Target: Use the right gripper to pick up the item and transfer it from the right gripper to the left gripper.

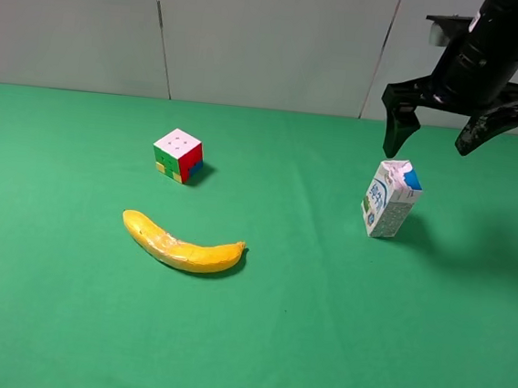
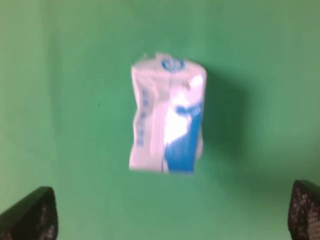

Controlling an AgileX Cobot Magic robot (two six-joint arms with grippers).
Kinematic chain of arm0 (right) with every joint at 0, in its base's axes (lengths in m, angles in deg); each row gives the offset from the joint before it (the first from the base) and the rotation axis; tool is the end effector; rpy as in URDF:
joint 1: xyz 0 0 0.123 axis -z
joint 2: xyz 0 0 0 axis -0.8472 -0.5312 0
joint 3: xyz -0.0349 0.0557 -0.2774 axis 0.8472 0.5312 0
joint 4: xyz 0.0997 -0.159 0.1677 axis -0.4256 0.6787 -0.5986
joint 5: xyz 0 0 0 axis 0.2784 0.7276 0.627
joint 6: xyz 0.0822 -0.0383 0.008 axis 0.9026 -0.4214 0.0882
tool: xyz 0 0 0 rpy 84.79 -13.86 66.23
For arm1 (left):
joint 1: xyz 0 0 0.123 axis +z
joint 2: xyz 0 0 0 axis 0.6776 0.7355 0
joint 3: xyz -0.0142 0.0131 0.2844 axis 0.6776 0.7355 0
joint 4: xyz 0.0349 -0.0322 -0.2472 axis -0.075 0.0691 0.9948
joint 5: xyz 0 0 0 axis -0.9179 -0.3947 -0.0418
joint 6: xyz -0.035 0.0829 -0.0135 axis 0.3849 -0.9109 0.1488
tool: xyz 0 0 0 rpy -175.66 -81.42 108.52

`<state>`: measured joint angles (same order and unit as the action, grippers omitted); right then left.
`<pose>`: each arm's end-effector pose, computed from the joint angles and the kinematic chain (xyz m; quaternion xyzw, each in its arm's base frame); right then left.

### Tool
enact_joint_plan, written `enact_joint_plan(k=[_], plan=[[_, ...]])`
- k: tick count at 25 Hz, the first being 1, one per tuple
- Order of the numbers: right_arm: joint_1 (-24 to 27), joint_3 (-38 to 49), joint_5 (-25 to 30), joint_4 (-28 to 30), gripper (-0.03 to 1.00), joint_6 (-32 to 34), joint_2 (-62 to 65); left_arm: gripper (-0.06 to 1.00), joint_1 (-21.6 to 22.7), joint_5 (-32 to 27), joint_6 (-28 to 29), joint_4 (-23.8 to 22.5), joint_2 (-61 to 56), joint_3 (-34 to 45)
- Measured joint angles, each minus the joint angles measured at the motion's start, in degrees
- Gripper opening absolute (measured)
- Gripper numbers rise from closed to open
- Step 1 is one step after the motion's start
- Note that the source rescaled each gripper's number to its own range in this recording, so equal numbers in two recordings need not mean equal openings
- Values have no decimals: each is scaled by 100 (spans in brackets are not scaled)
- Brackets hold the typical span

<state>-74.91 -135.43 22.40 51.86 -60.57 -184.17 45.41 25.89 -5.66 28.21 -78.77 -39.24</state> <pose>0.3390 0.1031 0.2753 -0.1106 0.9884 0.0163 0.1026 -0.0056 -0.0058 0.2762 0.0459 0.8510 0.0174 0.5229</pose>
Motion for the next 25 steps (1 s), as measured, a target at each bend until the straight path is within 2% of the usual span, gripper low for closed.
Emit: enact_joint_plan(k=[14, 25], plan=[[0, -1, -353, -35, 100, -152, -949, 91, 0, 0, 0, 0, 0, 0], [0, 230, -788, -35, 100, -172, -1187, 91, 0, 0, 0, 0, 0, 0]])
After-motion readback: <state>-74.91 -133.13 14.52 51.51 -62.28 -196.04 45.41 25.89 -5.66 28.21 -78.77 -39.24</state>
